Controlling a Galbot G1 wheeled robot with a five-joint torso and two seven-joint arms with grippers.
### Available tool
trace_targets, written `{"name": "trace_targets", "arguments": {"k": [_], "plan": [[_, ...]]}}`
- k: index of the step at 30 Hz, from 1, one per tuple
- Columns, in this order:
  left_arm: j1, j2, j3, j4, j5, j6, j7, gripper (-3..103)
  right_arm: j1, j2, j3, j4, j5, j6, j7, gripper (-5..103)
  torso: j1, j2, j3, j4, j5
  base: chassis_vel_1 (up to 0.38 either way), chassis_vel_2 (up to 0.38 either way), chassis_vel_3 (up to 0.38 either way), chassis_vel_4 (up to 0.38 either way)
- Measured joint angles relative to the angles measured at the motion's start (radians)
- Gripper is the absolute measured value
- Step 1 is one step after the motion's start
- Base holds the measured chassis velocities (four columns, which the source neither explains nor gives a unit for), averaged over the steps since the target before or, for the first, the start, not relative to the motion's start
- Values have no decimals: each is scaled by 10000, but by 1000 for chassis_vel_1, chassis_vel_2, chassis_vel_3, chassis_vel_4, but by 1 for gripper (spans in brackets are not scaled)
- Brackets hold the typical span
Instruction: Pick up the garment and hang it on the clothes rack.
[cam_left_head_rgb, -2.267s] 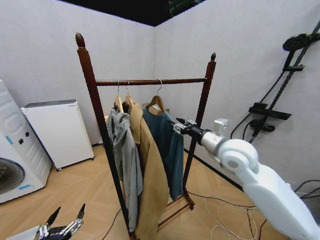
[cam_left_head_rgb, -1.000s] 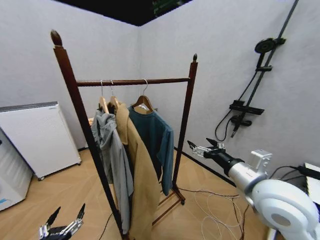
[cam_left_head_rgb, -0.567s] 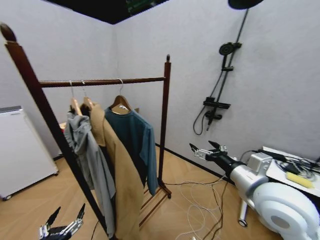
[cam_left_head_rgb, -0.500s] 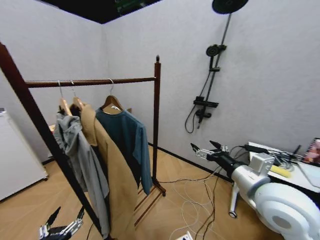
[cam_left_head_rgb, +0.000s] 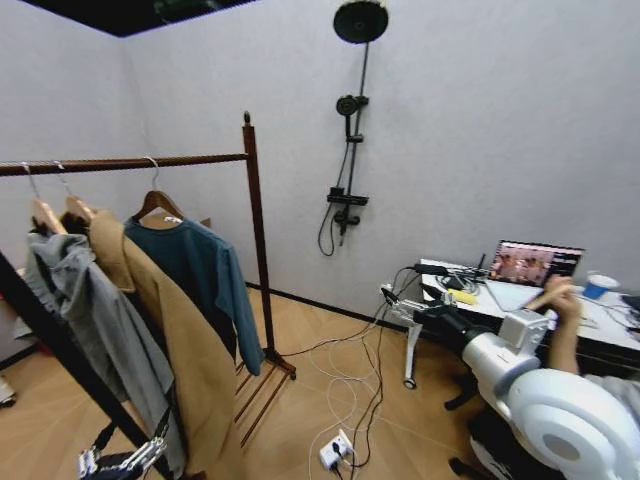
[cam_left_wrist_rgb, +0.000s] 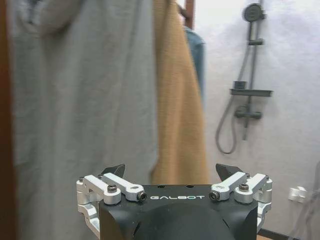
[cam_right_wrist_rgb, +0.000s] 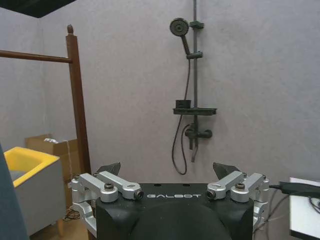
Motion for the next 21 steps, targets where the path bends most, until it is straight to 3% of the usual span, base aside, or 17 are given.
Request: {"name": "trace_targets", "arguments": {"k": [21], "plan": [[0, 0, 1, 0, 0, 0, 0, 100, 29, 133, -126, 0, -308, 44, -367, 100, 2, -1, 0, 1, -6, -49, -198, -201, -56]]}}
